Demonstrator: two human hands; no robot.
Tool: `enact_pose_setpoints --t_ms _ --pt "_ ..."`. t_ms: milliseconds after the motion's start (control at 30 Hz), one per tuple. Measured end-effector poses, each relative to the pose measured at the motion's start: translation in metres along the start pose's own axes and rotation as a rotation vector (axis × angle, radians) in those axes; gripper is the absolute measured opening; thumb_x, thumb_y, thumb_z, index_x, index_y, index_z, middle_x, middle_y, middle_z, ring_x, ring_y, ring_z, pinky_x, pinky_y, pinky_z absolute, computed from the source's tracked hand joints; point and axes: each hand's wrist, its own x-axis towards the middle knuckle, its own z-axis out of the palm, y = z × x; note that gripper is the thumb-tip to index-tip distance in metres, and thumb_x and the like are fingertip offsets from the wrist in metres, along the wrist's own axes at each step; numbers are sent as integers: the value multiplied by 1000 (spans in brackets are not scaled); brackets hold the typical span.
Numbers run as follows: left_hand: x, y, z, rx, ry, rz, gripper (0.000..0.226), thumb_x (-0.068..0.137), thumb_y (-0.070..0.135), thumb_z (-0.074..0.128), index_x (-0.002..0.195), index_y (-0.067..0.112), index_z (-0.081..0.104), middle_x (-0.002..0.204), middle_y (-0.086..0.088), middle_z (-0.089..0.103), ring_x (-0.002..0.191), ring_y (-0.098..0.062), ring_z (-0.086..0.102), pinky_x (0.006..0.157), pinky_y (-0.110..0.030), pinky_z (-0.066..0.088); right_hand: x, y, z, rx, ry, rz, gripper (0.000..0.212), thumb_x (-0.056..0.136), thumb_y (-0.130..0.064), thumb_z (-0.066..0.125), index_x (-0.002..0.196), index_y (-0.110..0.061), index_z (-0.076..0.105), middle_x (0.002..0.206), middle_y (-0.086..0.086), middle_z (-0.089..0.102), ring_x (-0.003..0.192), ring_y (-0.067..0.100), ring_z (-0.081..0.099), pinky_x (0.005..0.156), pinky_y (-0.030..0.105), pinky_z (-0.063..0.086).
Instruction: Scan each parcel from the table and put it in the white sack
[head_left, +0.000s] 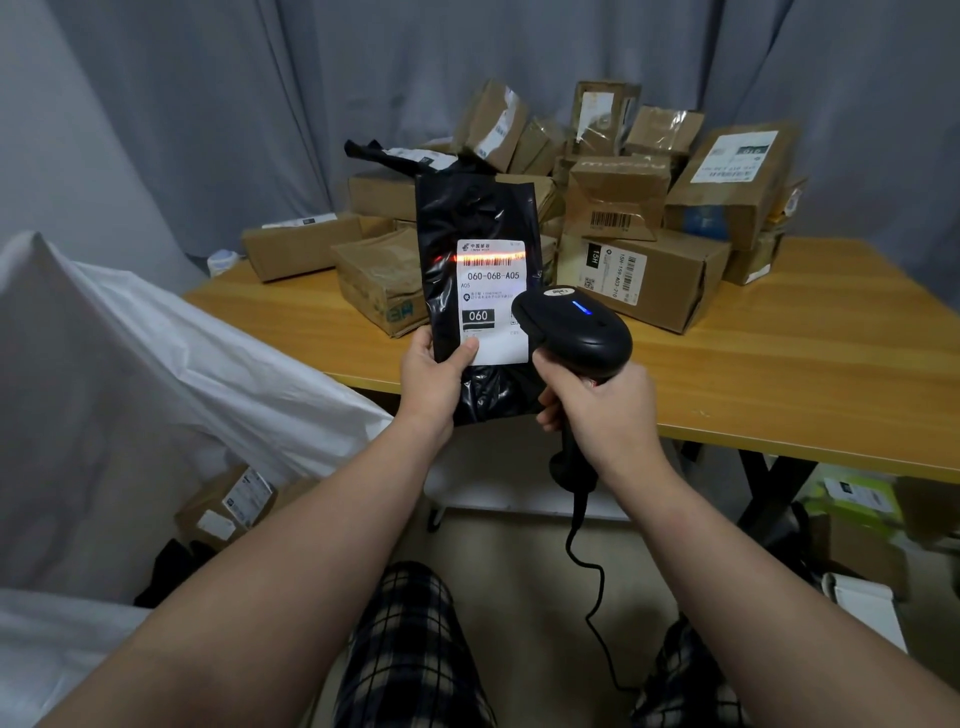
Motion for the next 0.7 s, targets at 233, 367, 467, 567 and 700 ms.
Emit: enact_pose_setpoints --t_ms 233,367,467,567,700 --pt "-12 8 -16 -32 9 28 27 88 2 64 110 16 58 109 -5 70 103 -23 67 93 -44 53 -2 -5 11 -25 -69 -49 14 84 -17 73 72 -14 66 55 4 63 48 20 62 49 29 49" --pt "-32 11 -45 -42 63 50 24 88 3 64 107 18 59 101 1 72 98 -17 69 86 -36 54 -6 -6 43 -15 -189 -70 10 83 -15 74 74 -16 67 57 0 65 50 14 62 50 27 51" --pt "-41 13 -86 -49 154 78 29 89 4 64 116 11 58 108 -3 72 104 -20 67 86 -35 54 -10 4 77 -28 -286 -36 13 79 -18 76 77 -9 68 58 -2 66 55 10 63 55 25 52" --pt "-44 27 -138 45 291 152 25 90 6 64 112 18 59 106 3 71 99 -8 67 80 -22 55 -10 23 109 -130 -356 -17 15 76 -19 79 82 -10 69 69 -5 69 68 3 65 60 18 49" --pt "-33 37 -221 552 490 230 25 90 9 64 80 27 49 81 8 62 74 -3 62 62 -14 46 -6 44 148 -212 -432 26 24 76 -20 80 87 -26 60 85 -5 66 81 5 61 67 19 47"
